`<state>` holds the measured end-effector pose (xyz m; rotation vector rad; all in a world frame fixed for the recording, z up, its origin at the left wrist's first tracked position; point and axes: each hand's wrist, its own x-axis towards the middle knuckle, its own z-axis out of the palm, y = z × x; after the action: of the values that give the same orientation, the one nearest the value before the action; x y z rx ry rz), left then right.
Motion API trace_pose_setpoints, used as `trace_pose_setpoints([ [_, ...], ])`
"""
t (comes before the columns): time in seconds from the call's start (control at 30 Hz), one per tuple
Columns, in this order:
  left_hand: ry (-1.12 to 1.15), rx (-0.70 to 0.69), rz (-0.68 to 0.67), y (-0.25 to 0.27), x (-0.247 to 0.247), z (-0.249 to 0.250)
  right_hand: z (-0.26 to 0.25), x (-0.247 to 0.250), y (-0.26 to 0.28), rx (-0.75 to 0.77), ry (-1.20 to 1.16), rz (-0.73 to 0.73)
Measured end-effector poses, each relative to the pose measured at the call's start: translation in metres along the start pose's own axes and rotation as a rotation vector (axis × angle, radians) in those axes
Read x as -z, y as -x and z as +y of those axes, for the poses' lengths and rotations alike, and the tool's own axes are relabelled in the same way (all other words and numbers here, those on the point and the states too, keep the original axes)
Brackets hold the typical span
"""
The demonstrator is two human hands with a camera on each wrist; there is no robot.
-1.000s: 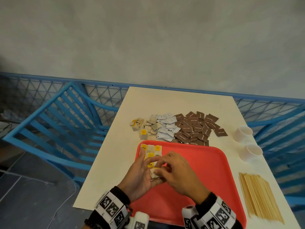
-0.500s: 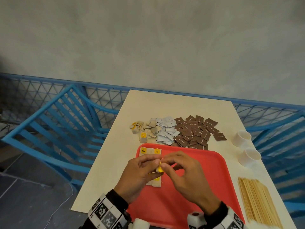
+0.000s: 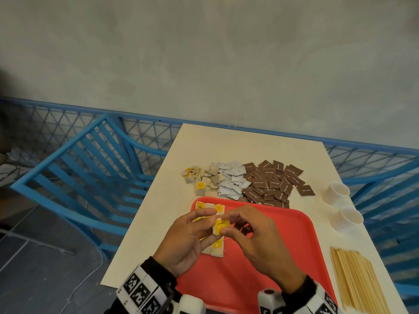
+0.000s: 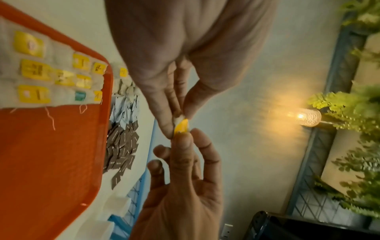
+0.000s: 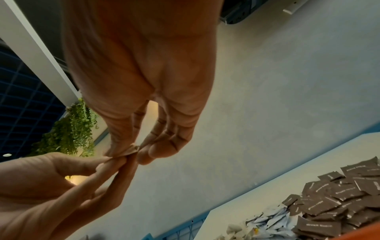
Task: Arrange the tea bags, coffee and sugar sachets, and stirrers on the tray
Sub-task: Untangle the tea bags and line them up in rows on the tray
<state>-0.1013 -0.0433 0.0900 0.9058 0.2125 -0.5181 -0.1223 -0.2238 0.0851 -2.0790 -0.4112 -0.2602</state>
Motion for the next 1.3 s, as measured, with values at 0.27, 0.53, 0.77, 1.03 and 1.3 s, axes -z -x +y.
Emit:
trace_pose_setpoints([
  [0.27, 0.020, 0.060, -0.002, 0.003, -0.007, 0.003, 0.000, 0.002, 0.001, 0.053, 0.124, -0.050],
  [0.53, -0.002, 0.110, 0.025, 0.001, -0.005, -0.001, -0.005, 0.012, -0.002, 0.099, 0.032, 0.033],
  [0.77, -0.062, 0.078, -0.022, -0.001, -0.013, 0.000, -0.004, 0.019, -0.005, 0.107, 0.053, -0.011],
  [1.03, -0.880, -0.480, -0.215, -0.001, -0.015, 0.010, -0.024, 0.040, -0.017, -0.014, -0.011, -0.001],
  [1.3, -0.627, -0.542, -0.060, 0.000, -0.024, 0.006, -0.031, 0.033, -0.018, -0.156, -0.242, 0.089],
])
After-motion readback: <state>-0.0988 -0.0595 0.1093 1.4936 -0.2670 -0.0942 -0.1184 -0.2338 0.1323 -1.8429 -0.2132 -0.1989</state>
